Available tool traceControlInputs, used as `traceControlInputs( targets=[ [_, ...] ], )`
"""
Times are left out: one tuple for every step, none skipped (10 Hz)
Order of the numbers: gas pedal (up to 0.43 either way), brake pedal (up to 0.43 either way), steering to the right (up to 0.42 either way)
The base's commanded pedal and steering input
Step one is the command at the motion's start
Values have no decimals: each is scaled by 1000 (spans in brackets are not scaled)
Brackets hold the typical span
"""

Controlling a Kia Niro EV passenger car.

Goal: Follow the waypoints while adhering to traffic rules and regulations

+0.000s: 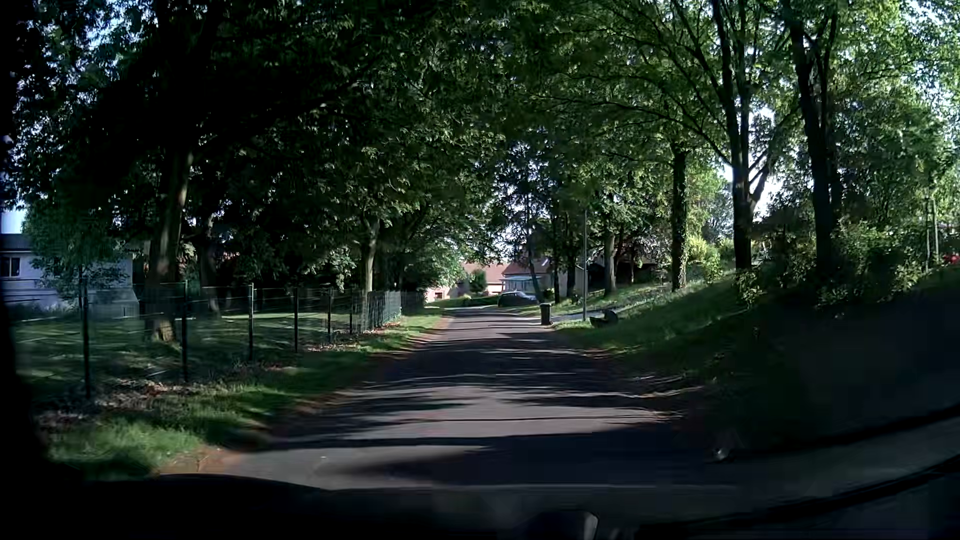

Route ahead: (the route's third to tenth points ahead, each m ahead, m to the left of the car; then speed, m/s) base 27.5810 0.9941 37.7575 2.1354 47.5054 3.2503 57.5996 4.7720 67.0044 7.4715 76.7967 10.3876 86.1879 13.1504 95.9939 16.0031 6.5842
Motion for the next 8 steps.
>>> traceControlInputs(
  targets=[
    [157,6,-12],
    [157,6,-12],
    [150,6,-12],
    [0,6,-11],
    [0,6,-11],
    [0,6,-11],
    [0,6,-11],
    [0,6,-11]
  ],
)
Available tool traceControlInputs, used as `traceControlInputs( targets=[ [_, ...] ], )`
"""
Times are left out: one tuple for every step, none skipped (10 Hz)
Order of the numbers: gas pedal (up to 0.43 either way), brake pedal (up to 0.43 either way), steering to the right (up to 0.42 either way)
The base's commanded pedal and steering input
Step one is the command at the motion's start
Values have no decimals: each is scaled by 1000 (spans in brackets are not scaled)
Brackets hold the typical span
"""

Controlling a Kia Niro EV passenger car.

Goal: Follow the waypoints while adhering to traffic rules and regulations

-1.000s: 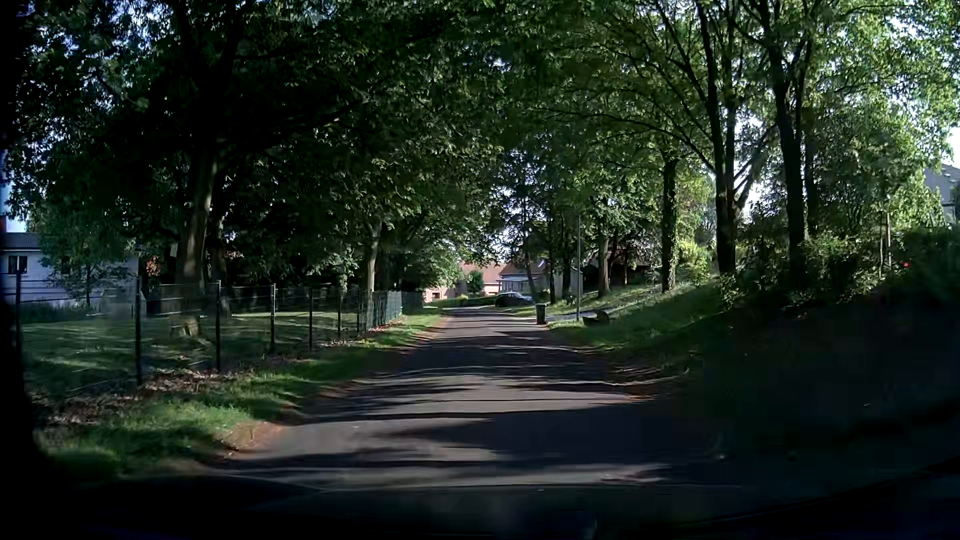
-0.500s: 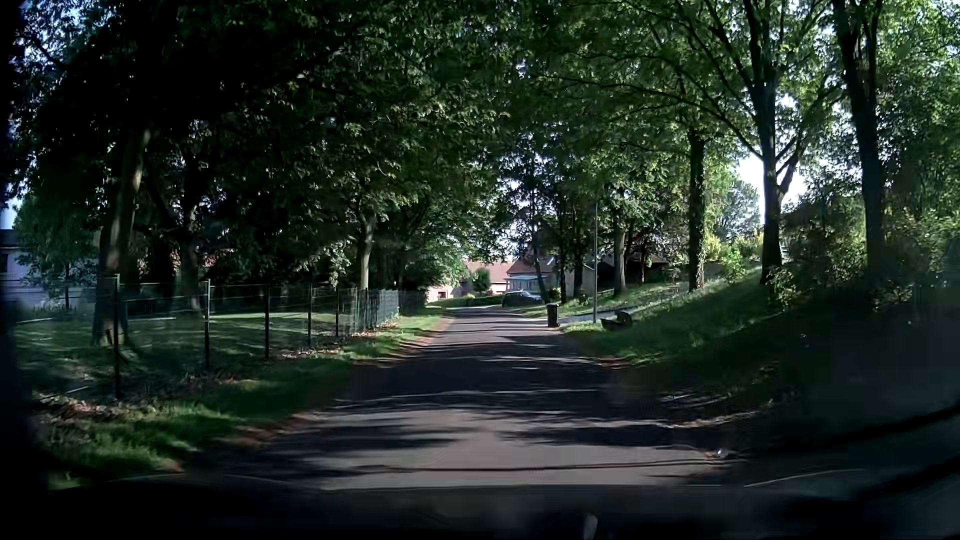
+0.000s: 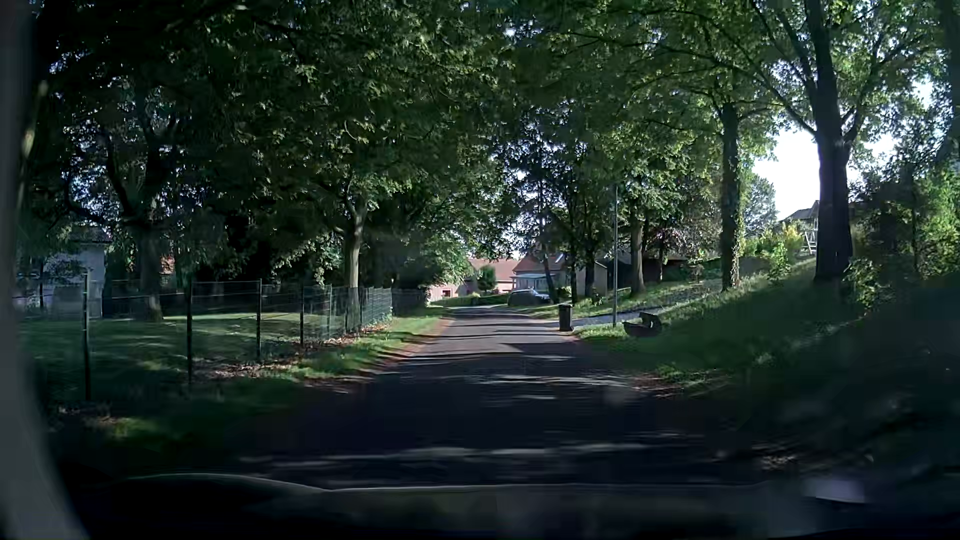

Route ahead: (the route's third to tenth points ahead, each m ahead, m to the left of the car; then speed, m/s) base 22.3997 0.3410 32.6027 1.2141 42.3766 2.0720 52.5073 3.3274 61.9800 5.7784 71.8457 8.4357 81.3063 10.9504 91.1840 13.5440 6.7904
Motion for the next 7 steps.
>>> traceControlInputs(
  targets=[
    [0,6,-11],
    [0,6,-11],
    [28,6,-11],
    [39,6,-9],
    [59,6,-9],
    [59,6,-8],
    [67,6,-8]
  ],
)
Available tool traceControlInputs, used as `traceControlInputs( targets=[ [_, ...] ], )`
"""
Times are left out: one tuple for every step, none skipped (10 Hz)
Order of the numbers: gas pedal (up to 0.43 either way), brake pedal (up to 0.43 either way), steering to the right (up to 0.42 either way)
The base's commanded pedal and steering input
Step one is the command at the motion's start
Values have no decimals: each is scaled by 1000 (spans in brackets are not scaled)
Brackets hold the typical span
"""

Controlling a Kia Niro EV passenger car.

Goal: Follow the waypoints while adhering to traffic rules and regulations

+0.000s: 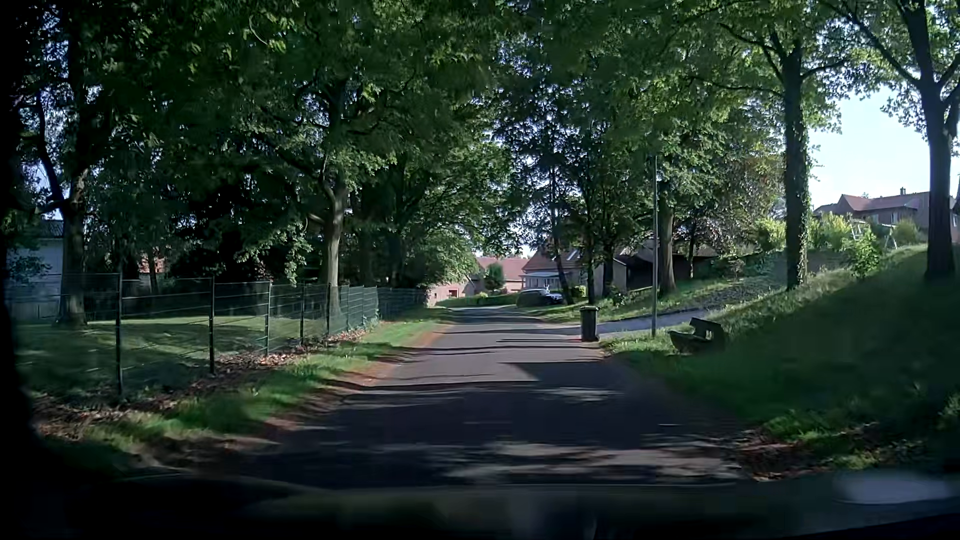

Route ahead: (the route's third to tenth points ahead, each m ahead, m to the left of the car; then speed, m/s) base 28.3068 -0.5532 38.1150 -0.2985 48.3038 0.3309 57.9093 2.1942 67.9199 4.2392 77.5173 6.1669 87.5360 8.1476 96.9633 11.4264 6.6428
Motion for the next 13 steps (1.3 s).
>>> traceControlInputs(
  targets=[
    [87,6,-8],
    [87,6,-8],
    [87,6,-8],
    [87,6,-8],
    [98,6,-8],
    [98,6,-8],
    [98,6,-7],
    [98,6,-7],
    [98,6,-7],
    [98,6,-7],
    [98,6,-7],
    [98,6,-6],
    [98,6,-6]
  ],
)
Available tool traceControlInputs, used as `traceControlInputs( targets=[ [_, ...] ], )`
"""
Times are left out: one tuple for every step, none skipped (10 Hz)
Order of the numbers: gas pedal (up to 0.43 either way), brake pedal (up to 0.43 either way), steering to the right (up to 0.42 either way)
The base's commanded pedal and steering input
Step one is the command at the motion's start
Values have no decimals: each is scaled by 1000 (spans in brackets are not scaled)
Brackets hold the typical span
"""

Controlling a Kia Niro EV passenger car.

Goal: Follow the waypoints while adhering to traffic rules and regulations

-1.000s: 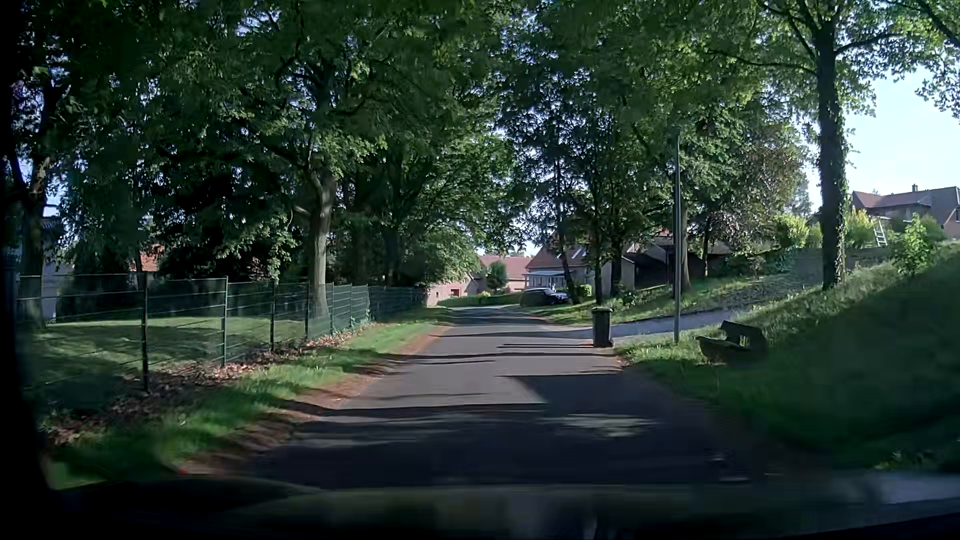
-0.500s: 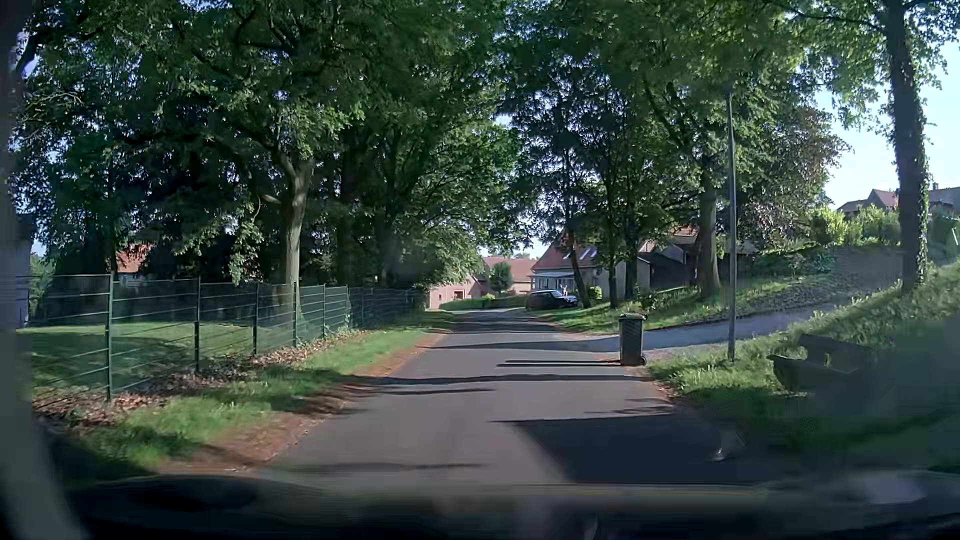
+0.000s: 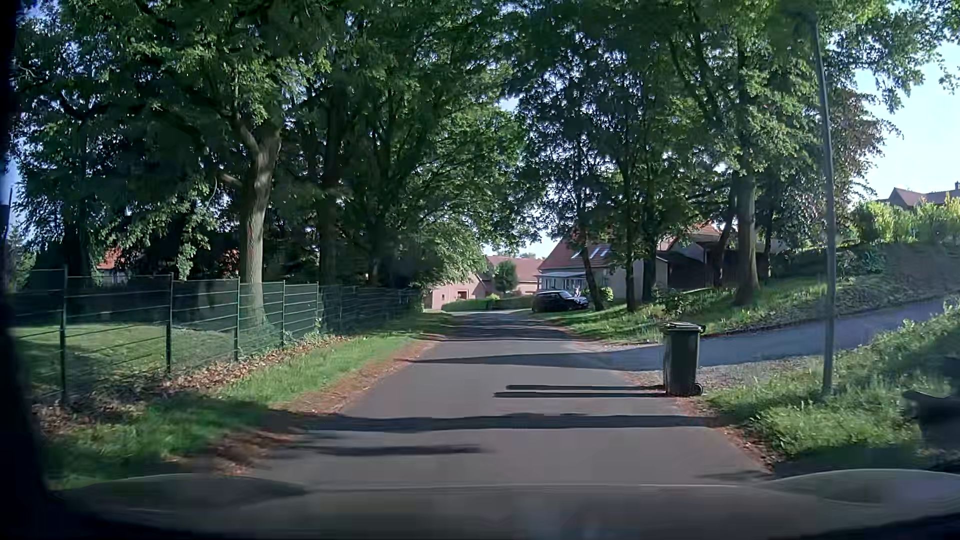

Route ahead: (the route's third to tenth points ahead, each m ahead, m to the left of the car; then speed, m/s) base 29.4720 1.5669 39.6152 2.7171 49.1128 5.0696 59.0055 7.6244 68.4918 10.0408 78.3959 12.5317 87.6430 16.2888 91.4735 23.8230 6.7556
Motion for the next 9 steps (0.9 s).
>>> traceControlInputs(
  targets=[
    [98,6,-7],
    [98,6,-7],
    [98,6,-5],
    [98,6,-4],
    [98,6,-2],
    [98,6,0],
    [98,6,2],
    [98,6,5],
    [98,6,7]
  ],
)
